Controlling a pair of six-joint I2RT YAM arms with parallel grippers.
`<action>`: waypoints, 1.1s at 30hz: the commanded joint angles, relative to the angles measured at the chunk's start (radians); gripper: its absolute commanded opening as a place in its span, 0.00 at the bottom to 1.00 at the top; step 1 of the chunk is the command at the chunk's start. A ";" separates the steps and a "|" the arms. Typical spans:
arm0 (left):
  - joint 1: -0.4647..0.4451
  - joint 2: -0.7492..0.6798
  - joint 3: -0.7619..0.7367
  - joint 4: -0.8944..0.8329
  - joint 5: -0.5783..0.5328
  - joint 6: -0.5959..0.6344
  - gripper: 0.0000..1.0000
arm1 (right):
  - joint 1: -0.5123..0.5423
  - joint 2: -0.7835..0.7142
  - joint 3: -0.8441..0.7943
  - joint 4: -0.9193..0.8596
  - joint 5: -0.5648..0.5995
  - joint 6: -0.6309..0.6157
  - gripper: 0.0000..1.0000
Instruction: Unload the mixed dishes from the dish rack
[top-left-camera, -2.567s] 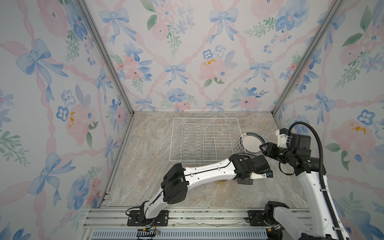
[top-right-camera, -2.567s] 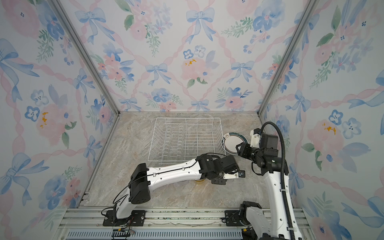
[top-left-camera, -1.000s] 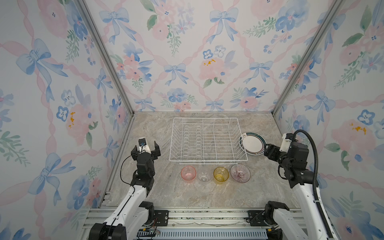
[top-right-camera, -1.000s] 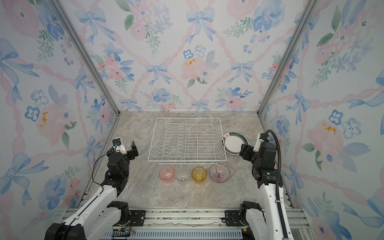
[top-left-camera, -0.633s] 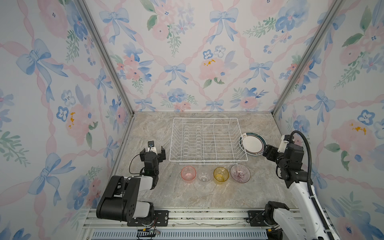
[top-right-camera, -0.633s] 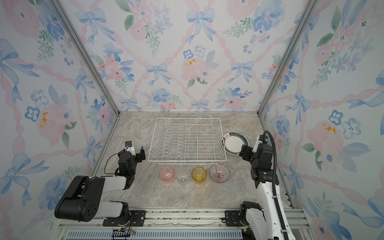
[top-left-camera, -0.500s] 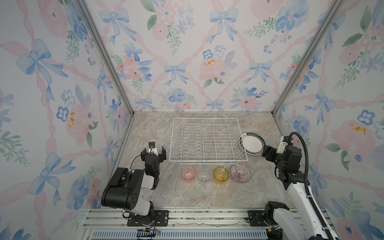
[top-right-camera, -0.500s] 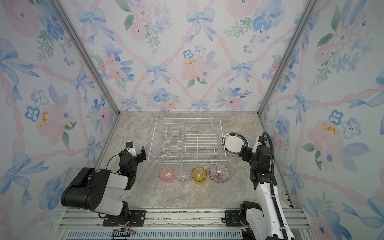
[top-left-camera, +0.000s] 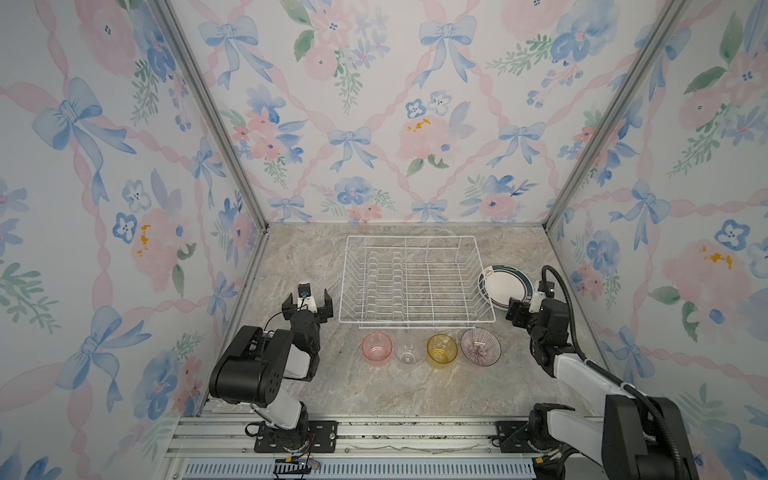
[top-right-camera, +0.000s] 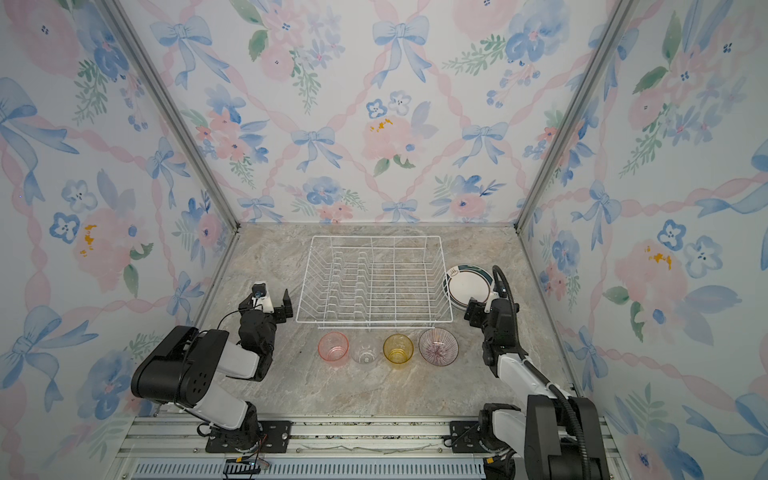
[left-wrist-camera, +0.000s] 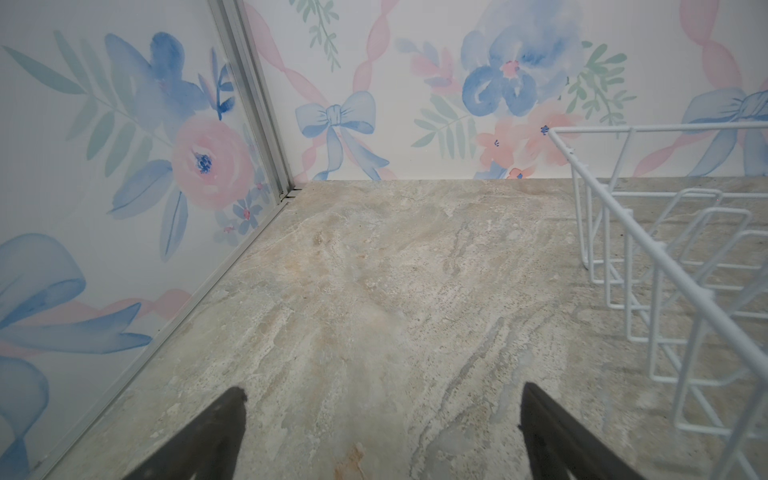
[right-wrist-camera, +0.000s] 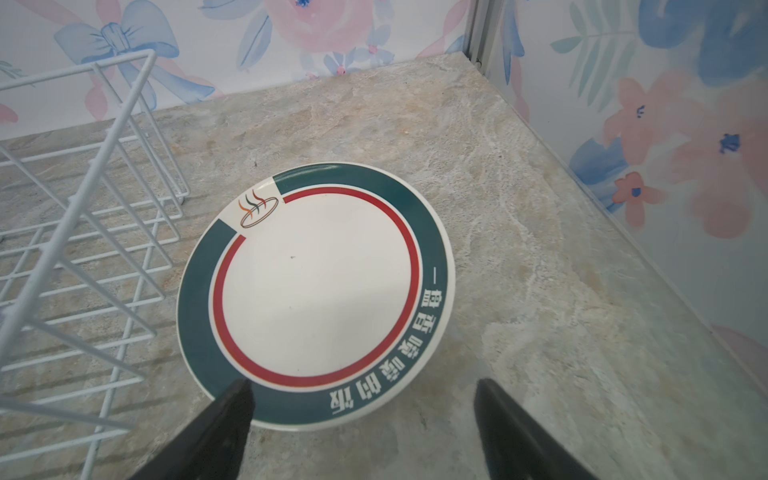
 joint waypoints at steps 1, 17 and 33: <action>0.004 0.004 0.008 0.020 0.002 0.013 0.98 | 0.057 0.120 0.014 0.269 0.063 -0.053 0.86; 0.021 0.002 0.025 -0.016 0.014 -0.004 0.98 | 0.064 0.338 0.049 0.440 0.090 -0.102 1.00; 0.013 0.001 0.019 -0.005 0.011 0.004 0.98 | 0.093 0.340 0.052 0.434 0.151 -0.119 0.97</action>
